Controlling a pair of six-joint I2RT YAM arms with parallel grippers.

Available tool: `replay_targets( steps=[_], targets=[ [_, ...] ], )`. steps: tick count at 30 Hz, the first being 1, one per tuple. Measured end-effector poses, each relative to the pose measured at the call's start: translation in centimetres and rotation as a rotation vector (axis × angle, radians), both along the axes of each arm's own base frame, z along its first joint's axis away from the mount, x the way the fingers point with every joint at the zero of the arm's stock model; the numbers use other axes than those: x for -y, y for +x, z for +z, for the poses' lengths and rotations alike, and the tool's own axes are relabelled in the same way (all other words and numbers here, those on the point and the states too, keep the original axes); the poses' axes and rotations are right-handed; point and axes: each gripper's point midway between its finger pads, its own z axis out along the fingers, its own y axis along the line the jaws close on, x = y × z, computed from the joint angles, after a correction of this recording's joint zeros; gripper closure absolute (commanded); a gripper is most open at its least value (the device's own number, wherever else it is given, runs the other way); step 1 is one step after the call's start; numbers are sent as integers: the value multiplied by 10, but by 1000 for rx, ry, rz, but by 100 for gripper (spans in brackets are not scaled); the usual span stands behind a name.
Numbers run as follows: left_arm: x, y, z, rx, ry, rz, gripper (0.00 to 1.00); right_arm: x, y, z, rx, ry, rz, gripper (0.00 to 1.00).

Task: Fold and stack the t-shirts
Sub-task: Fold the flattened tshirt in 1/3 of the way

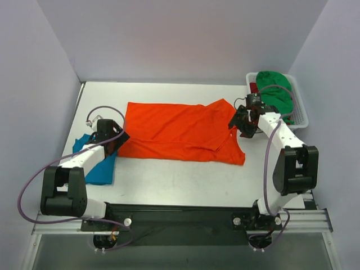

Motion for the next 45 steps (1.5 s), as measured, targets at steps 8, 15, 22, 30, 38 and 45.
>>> replay_targets(
  steps=[8,15,22,30,38,45],
  targets=[
    [-24,-32,-26,-51,5,94,17,-5,-63,-14,-9,37,-11,40],
    [-53,-48,-27,-41,-1,192,16,-8,-100,-37,-36,61,-23,40],
    [-59,-48,-26,-33,-14,187,20,-6,-115,-45,-34,69,-39,40],
    [-36,-50,-24,-16,-49,95,26,3,-130,-41,26,77,-101,50],
    [-25,-62,-5,26,1,87,32,29,-143,-57,-2,52,-189,66],
    [-7,-78,-22,-27,21,51,33,31,-139,-66,-22,42,-187,65]
  ],
)
